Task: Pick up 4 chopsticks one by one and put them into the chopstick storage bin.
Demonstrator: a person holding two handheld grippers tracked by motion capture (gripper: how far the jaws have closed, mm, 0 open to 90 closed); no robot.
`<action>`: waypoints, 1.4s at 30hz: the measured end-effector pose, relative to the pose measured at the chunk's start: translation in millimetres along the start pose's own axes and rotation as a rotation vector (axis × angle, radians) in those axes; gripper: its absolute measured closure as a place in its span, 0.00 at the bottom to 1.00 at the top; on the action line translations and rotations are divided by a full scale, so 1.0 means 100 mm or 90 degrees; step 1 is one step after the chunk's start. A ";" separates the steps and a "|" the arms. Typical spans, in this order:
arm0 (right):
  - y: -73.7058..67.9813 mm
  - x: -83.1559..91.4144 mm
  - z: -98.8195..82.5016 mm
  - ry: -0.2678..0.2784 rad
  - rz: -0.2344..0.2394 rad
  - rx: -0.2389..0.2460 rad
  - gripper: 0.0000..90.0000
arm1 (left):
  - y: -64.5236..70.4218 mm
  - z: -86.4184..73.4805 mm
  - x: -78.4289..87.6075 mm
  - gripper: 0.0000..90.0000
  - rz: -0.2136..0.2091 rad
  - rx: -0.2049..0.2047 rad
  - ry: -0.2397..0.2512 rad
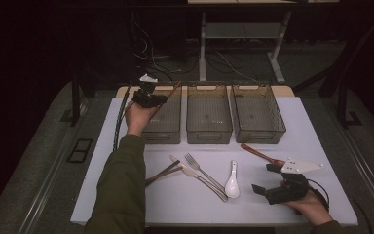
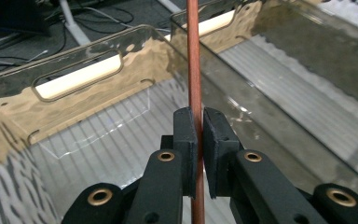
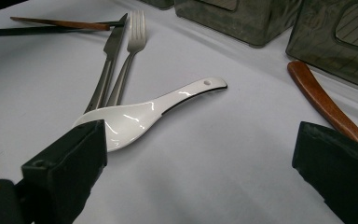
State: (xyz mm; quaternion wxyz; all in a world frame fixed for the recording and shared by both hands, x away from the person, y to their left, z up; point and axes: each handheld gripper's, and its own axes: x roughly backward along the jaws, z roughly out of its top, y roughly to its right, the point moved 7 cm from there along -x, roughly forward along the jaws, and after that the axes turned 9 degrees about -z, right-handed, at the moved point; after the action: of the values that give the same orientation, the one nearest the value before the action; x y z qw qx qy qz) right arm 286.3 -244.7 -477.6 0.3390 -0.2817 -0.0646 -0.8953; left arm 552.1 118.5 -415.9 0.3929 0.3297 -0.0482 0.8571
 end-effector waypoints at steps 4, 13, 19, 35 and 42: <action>0.00 0.00 0.00 -0.001 0.002 0.000 0.03 | -0.05 -0.07 -0.04 0.92 0.017 0.014 -0.027; -0.01 -0.01 0.00 -0.003 0.003 0.001 0.03 | -0.06 -0.07 -0.04 0.69 0.017 0.027 -0.021; -0.01 -0.01 -0.01 -0.004 0.002 0.001 0.03 | 0.01 -0.04 -0.01 0.58 -0.002 0.010 -0.021; -0.01 -0.01 -0.01 -0.007 0.001 0.003 0.03 | 0.29 0.06 0.23 0.40 -0.053 -0.040 -0.012; -0.02 -0.02 -0.01 -0.006 0.002 0.009 0.03 | 0.50 0.02 0.29 0.35 -0.088 -0.065 -0.005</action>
State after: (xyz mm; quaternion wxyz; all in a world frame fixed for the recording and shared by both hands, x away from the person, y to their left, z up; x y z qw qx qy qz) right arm 285.6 -242.8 -479.4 0.3424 -0.2839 -0.0723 -0.8927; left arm 503.9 102.1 -387.9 0.4674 0.3152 -0.0703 0.8230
